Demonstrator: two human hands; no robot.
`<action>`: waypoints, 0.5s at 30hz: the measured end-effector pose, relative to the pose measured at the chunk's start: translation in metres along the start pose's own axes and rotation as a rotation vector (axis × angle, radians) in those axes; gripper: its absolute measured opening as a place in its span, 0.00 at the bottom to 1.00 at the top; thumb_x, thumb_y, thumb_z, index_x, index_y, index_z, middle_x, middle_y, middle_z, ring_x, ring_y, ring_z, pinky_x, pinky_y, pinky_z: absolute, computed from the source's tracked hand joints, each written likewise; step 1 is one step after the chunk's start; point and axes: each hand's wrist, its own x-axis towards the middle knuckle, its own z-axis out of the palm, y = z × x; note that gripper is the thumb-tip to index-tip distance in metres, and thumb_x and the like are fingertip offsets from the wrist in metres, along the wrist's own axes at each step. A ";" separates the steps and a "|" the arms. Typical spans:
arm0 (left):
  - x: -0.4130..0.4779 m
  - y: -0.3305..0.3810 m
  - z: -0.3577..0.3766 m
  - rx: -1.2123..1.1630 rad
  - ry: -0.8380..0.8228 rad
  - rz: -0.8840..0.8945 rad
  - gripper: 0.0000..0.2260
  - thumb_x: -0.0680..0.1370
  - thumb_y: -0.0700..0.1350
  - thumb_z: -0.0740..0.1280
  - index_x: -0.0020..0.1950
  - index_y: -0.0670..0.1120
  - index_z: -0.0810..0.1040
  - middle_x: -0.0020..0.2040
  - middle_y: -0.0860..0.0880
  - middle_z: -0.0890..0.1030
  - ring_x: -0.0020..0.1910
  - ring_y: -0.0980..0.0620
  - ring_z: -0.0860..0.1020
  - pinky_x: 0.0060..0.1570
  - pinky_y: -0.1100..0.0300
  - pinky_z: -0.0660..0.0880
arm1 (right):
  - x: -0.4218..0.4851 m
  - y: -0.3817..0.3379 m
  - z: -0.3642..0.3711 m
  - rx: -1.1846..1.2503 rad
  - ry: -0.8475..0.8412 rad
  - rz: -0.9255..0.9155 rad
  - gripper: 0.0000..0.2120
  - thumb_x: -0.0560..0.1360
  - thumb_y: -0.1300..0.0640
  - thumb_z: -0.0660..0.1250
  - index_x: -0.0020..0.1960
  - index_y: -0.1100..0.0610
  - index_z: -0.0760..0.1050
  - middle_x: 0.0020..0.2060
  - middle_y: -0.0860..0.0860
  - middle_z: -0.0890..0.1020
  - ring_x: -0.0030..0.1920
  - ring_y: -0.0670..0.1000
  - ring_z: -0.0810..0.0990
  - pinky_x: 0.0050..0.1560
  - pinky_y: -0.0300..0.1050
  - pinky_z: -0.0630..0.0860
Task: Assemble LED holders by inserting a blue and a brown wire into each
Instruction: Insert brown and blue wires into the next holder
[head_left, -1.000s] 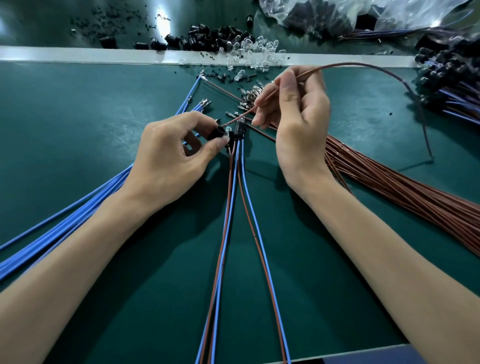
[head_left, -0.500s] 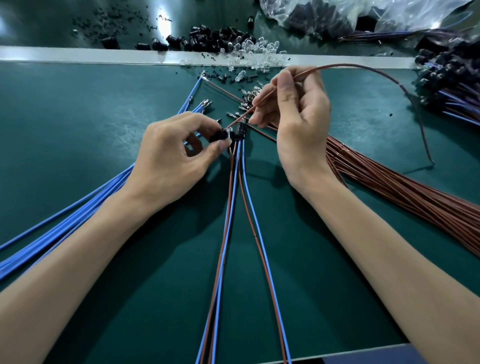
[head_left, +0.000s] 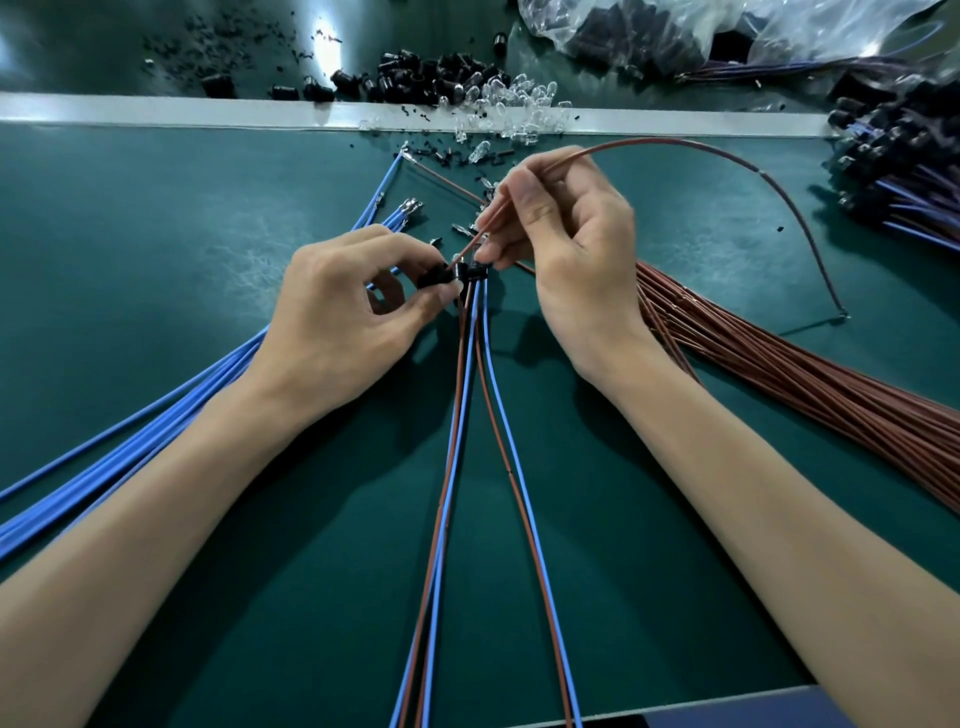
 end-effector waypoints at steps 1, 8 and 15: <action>0.000 0.000 0.000 -0.001 0.001 0.002 0.05 0.74 0.44 0.72 0.47 0.44 0.82 0.42 0.51 0.81 0.32 0.58 0.73 0.36 0.74 0.67 | 0.000 0.000 0.000 -0.004 0.002 -0.001 0.06 0.80 0.62 0.61 0.44 0.57 0.71 0.33 0.50 0.81 0.29 0.49 0.81 0.32 0.40 0.76; -0.001 0.000 0.000 -0.004 -0.005 0.018 0.06 0.73 0.45 0.72 0.48 0.43 0.83 0.41 0.51 0.80 0.33 0.60 0.73 0.36 0.75 0.66 | 0.000 -0.001 -0.002 -0.023 -0.012 0.009 0.05 0.80 0.62 0.61 0.45 0.58 0.71 0.34 0.50 0.81 0.30 0.48 0.82 0.33 0.40 0.77; -0.001 0.000 0.000 -0.010 0.008 0.013 0.09 0.74 0.48 0.70 0.49 0.44 0.84 0.40 0.51 0.80 0.32 0.56 0.72 0.36 0.73 0.66 | -0.002 0.000 -0.001 -0.007 0.029 -0.024 0.06 0.80 0.62 0.60 0.44 0.56 0.71 0.34 0.50 0.81 0.28 0.47 0.80 0.31 0.38 0.74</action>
